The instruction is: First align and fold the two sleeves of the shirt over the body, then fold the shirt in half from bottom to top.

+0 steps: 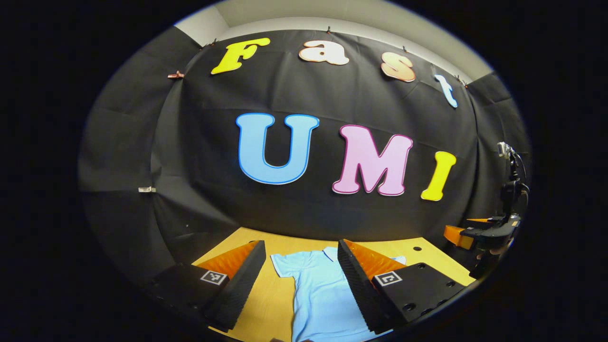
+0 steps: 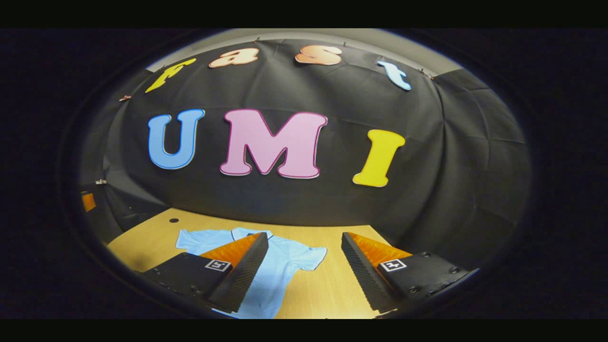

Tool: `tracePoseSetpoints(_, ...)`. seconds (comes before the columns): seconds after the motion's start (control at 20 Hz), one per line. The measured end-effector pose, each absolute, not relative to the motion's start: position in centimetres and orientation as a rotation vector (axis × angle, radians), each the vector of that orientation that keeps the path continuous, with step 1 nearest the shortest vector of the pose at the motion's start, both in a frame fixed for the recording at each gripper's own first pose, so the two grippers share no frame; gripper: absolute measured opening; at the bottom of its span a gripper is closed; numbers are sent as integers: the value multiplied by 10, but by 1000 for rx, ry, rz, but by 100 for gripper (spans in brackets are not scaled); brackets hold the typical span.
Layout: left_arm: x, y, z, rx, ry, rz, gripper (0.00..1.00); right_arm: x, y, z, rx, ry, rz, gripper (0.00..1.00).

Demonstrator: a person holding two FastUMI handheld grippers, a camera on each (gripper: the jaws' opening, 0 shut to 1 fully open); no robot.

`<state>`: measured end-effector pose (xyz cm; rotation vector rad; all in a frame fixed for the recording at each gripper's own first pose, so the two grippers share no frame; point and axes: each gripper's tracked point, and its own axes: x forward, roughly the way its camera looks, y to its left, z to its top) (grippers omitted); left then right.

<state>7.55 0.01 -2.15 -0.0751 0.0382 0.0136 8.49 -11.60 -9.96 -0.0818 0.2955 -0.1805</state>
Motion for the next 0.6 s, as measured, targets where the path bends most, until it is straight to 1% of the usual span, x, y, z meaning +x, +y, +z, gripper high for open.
tracePoseSetpoints(0.15,85,19,-31,-61,66,86,97,122,-134,-137,-84,395,-182,98)
tracePoseSetpoints(0.3,93,40,-37,-65,93,159,97,147,-144,-188,-59,525,-151,97)
tracePoseSetpoints(0.6,103,77,-46,-31,142,284,97,187,-173,-290,-21,756,-158,97)
